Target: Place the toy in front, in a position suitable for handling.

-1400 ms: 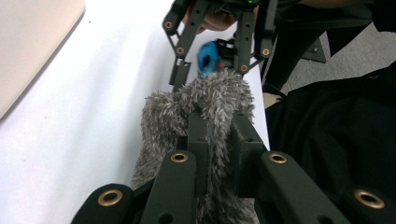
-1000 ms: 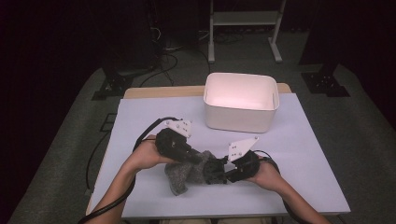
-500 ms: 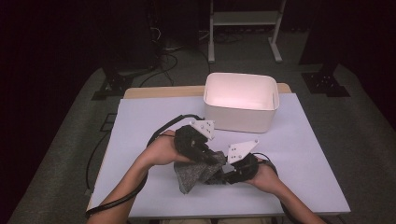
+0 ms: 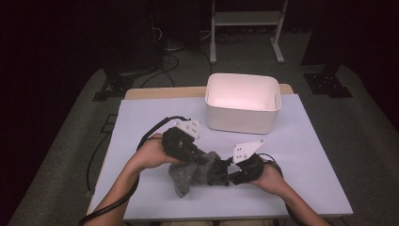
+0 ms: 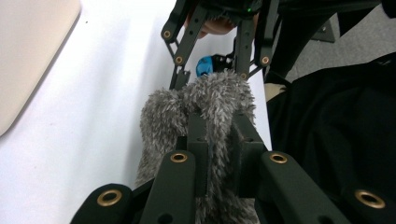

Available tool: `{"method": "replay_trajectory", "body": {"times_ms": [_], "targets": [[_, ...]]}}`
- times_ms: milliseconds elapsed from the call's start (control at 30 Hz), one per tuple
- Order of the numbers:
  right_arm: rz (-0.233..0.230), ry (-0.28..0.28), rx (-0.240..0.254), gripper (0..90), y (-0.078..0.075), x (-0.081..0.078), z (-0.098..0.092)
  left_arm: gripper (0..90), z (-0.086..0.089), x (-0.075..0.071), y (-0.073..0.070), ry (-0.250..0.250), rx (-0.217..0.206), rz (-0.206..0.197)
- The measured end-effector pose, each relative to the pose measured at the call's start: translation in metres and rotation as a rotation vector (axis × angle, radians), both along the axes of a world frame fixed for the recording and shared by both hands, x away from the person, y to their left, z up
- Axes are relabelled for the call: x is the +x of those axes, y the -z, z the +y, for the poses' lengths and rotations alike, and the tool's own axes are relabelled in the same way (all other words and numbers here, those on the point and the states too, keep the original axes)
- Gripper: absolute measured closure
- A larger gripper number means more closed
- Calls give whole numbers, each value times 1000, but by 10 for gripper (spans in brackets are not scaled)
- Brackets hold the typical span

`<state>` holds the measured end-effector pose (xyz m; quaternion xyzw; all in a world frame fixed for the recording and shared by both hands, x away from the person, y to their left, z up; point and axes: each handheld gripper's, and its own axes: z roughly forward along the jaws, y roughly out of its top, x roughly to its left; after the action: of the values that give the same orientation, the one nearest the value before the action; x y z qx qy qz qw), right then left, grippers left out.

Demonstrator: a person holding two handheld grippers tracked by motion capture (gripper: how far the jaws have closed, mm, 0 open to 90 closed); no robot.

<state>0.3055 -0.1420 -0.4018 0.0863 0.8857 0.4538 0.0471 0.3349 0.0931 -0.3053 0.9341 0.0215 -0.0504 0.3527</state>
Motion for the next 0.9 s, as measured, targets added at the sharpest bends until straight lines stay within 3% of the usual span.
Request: {"method": "replay_trajectory", "body": {"times_ms": [133,300,433,533,667,833,900], "targets": [[-6,-3,1,557,0,0,4,827,-10,-4,-9,31,-6,-16],[-26,-16,-9,557,0,-2,13,827,-34,-7,-14,73,52,-39],[-19,-8,4,557,1,-2,9,826,-40,-6,-11,75,38,-24],[-16,-7,7,557,1,-2,7,824,-36,-6,-14,67,34,-37],[-5,-1,4,557,0,0,2,821,-20,-2,-14,20,18,-36],[19,7,-5,556,-1,3,-5,820,-6,2,2,-15,12,-2],[22,7,-10,556,-2,3,-6,819,-1,3,9,-21,-29,29]]}}
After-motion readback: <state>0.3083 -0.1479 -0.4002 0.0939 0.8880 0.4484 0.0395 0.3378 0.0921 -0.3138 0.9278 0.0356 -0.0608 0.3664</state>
